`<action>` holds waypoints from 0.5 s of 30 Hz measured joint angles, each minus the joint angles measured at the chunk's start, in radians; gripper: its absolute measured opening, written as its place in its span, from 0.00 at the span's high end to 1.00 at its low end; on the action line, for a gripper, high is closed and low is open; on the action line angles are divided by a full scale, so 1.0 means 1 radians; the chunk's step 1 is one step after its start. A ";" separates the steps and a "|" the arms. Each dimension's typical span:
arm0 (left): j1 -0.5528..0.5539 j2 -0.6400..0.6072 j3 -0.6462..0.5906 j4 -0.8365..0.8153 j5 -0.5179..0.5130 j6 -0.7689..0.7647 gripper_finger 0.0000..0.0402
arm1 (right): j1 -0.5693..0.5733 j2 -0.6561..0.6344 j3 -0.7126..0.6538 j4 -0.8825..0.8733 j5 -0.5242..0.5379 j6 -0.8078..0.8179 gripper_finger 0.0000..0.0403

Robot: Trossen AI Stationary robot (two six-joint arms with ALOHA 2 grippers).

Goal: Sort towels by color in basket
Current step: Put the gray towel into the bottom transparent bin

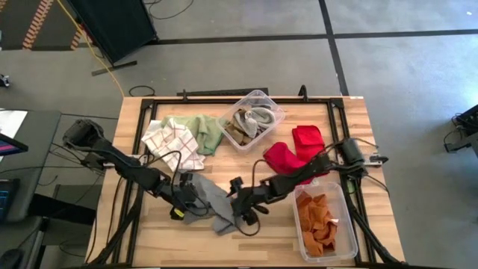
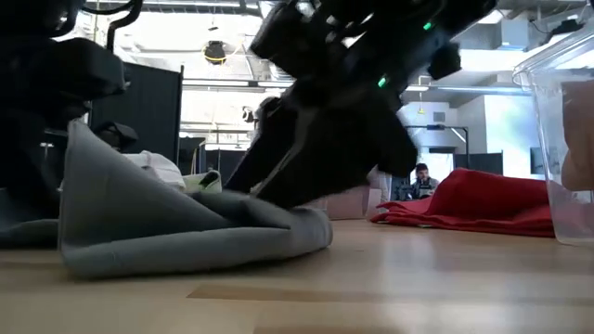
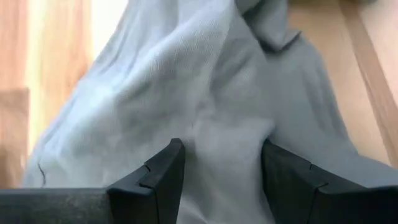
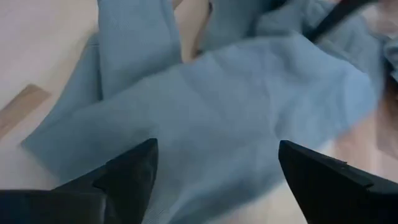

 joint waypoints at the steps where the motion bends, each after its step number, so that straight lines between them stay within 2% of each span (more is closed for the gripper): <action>1: 0.008 0.000 0.000 0.015 0.008 0.008 0.54 | -0.006 0.024 0.018 -0.002 0.000 -0.002 0.08; 9: 0.056 -0.001 0.000 0.050 0.070 0.036 0.54 | -0.056 0.132 0.149 -0.001 0.019 -0.025 0.05; 15: 0.080 -0.001 0.000 0.071 0.098 0.064 0.54 | -0.093 0.138 0.176 0.059 0.025 -0.065 0.05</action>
